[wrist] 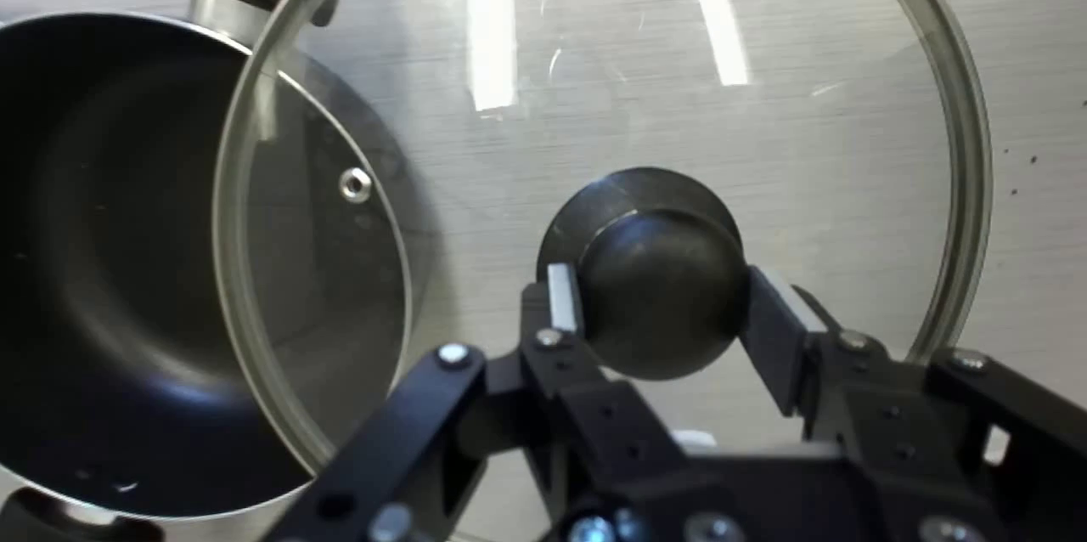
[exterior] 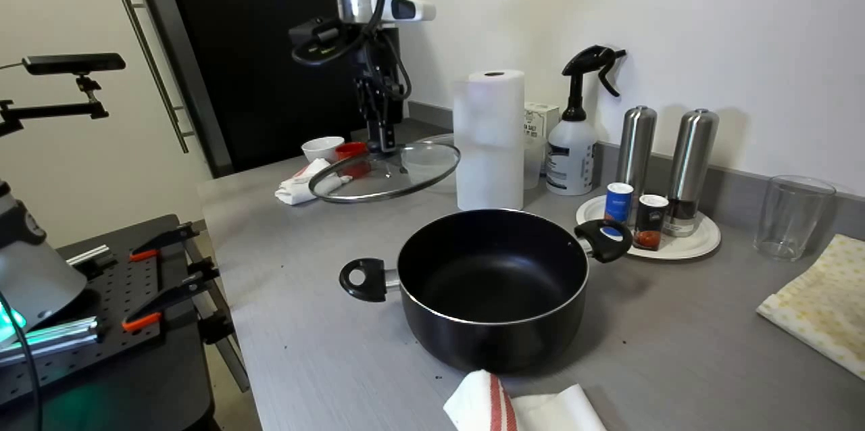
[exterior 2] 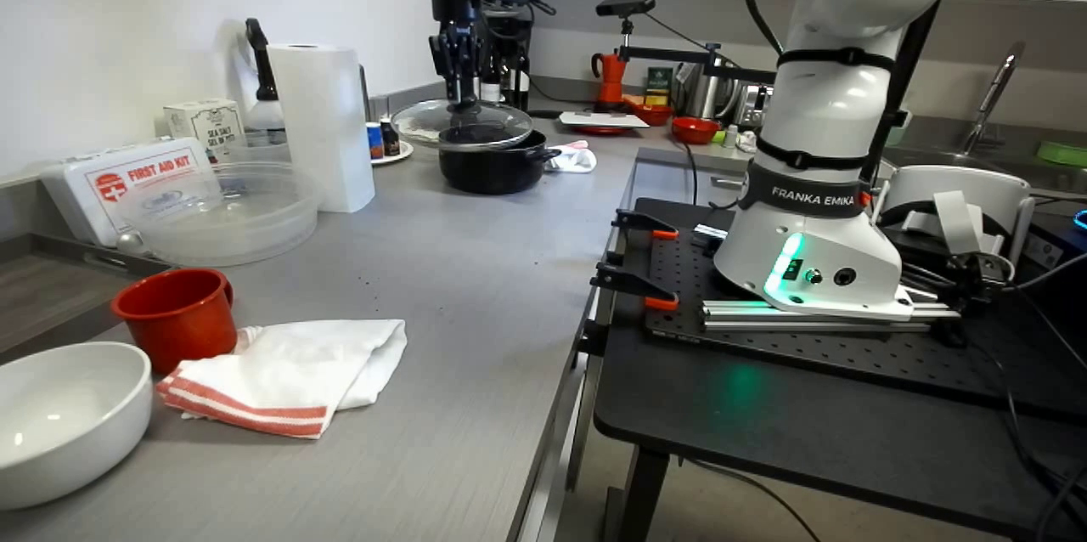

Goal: Remove the lid from the black pot.

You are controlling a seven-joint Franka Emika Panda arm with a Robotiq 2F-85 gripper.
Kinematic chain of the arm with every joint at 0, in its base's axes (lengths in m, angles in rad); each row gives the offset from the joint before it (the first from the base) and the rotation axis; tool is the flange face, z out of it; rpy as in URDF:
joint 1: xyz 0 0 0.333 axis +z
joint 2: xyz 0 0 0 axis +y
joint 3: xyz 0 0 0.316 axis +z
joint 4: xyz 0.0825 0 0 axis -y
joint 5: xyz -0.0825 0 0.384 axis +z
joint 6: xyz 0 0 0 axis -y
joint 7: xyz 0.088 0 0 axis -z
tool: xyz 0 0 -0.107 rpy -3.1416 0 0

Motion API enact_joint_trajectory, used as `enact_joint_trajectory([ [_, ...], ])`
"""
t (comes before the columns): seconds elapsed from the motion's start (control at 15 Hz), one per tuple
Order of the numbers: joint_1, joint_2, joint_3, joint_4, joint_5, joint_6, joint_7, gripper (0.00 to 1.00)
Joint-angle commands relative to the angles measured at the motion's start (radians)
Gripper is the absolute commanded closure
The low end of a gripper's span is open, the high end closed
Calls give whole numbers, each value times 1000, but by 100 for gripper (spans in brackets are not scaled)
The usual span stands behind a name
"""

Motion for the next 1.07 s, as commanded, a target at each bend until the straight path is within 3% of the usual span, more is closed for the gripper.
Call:
enact_joint_trajectory([
  [0.0,64,-68,32,-104,-84,38,33,75],
  [0.47,151,-19,92,-185,-184,68,70,75],
  [1.0,131,127,92,-195,-170,151,13,75],
])
